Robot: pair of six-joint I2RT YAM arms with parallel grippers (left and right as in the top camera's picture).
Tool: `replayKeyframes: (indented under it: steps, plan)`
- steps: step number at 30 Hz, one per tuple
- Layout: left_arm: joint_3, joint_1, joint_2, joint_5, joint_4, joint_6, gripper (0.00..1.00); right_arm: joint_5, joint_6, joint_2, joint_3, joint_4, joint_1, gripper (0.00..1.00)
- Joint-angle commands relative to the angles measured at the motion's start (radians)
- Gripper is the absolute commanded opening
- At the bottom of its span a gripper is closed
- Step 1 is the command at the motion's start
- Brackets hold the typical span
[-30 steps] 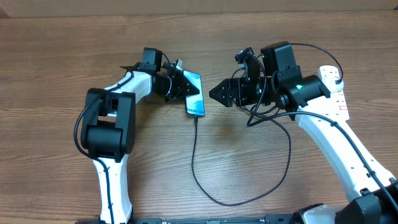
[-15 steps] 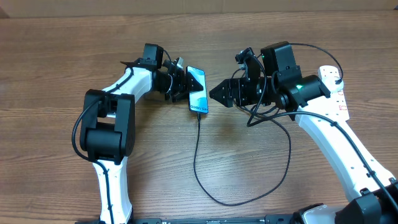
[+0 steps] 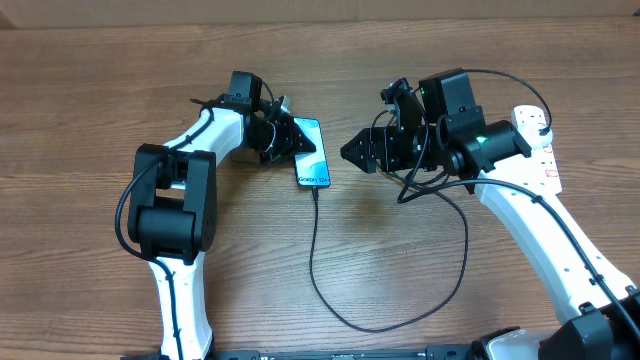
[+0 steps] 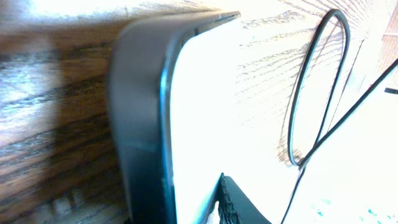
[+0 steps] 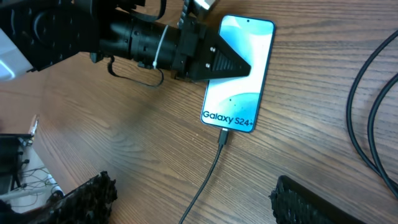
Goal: Plug charger to phone and switch on socket
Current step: 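Set the phone flat with the left gripper and open it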
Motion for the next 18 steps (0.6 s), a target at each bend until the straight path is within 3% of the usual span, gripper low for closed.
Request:
replayKeyframes:
  steps: [1,4,7,13,18]
  plan:
    - [-0.025,0.004,0.042,-0.118,-0.014,-0.012,0.25,0.011,-0.005,-0.019,0.005,0.001,0.000,0.81]
    - [-0.025,0.006,0.042,-0.118,-0.018,-0.015,0.28,0.011,-0.005,-0.019,0.005,0.001,0.000,0.81]
    - [-0.025,0.006,0.042,-0.118,-0.019,-0.015,0.42,0.011,-0.005,-0.019,0.005,-0.005,0.000,0.81]
    - [-0.025,0.013,0.042,-0.118,-0.037,-0.015,0.58,0.019,-0.005,-0.019,0.005,-0.019,0.000,0.81]
    - [-0.017,0.032,0.042,-0.166,-0.100,-0.015,0.77,0.019,-0.005,-0.019,0.005,-0.020,0.000,0.81]
